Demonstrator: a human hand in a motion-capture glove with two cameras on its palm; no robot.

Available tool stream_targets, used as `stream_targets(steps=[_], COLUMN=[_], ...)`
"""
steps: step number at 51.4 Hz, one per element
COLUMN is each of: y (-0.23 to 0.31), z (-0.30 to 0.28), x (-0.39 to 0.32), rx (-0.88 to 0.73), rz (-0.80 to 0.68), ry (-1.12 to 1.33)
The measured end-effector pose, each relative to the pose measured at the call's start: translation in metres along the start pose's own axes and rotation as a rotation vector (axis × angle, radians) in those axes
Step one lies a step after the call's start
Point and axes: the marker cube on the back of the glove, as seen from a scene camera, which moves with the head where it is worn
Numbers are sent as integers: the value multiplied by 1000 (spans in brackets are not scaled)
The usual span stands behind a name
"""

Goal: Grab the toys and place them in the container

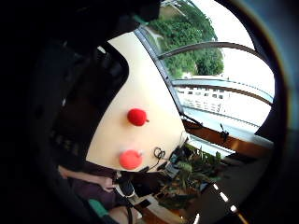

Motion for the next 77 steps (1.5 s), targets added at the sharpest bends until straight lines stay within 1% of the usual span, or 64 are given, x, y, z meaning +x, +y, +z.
stream_targets(steps=[2,5,10,14,19,25,29,33,37,40,41,44,47,49,51,56,62,65,71,75,77], y=[12,29,65,108,164,219,243,259,264,268,268,267,265,263,259,247,234,228,215,207,203], z=[-5,-14,-27,-32,-26,5,43,90,148,207,225,264,288,299,306,314,313,304,274,239,218], x=[19,42,87,142,212,257,261,245,232,216,208,186,183,186,187,182,180,185,182,182,186], rx=[11,30,36,33,34,28,9,-41,-96,-168,-196,-272,-312,-308,-268,-142,-22,-8,-56,-30,-6], rz=[-40,-45,91,120,230,268,227,161,106,-46,-74,-69,-74,-75,-70,-45,-55,-74,-98,-97,-86], ry=[-11,-48,-42,-18,-9,-25,-25,-38,-6,51,46,-42,-109,-146,-173,-193,-246,-274,-291,-261,-191])
